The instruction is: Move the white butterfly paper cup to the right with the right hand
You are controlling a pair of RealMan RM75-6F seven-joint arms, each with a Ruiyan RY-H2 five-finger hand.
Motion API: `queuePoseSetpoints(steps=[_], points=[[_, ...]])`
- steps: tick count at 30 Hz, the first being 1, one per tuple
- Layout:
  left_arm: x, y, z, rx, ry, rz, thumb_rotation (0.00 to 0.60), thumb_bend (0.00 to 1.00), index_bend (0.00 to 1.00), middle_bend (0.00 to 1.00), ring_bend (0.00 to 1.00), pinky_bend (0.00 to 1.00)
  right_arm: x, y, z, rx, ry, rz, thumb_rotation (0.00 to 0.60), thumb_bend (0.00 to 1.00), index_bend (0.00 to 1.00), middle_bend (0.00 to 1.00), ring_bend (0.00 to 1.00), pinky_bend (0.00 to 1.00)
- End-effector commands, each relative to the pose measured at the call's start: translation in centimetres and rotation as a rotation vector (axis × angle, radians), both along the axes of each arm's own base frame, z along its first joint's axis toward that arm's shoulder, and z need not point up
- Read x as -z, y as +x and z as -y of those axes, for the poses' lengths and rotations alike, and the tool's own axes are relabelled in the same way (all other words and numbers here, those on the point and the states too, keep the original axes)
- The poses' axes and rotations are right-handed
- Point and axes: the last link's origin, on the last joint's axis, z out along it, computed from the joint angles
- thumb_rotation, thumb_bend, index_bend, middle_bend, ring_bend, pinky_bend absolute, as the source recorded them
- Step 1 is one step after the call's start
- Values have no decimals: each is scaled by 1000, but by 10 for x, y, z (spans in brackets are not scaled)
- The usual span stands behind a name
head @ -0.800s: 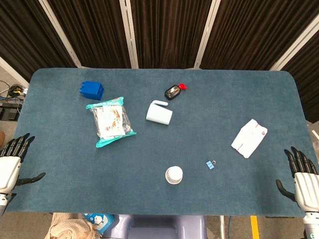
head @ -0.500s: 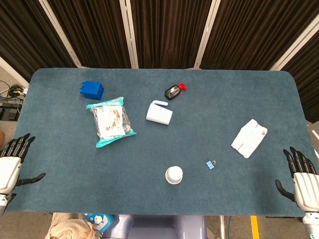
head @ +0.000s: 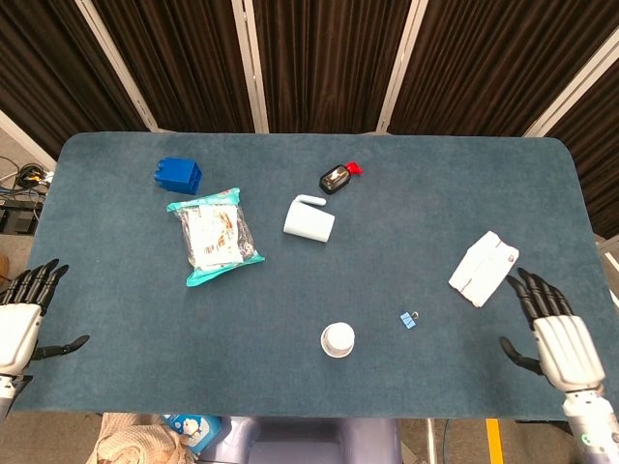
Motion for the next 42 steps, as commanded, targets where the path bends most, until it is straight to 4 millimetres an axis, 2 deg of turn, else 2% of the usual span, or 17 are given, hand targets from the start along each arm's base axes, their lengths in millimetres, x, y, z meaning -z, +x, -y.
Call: queuePoseSetpoints(steps=[1,8,16,22,31,42], points=[[0,0,0,-4,-4,2,600,0,0,0,0,0,10,22,22,-124,95,23,600,312,0,0,0,121],[3,0,-2,-16,-15,2,600,0,0,0,0,0,43,70,48,-337,288,32,600,311,0,0,0,132],[5,-3,-4,-43,-27,4,600,0,0,0,0,0,72,110,61,-514,448,29,600,311,0,0,30,174],[6,-5,-8,-57,-32,6,600,0,0,0,0,0,84,122,65,-540,504,54,600,310,8,41,106,273],[6,-5,-12,-74,-41,17,600,0,0,0,0,0,116,135,68,-524,569,28,600,310,0,41,104,276],[4,-2,-11,-47,-36,24,600,0,0,0,0,0,150,133,72,-457,587,-33,600,311,1,41,97,276]])
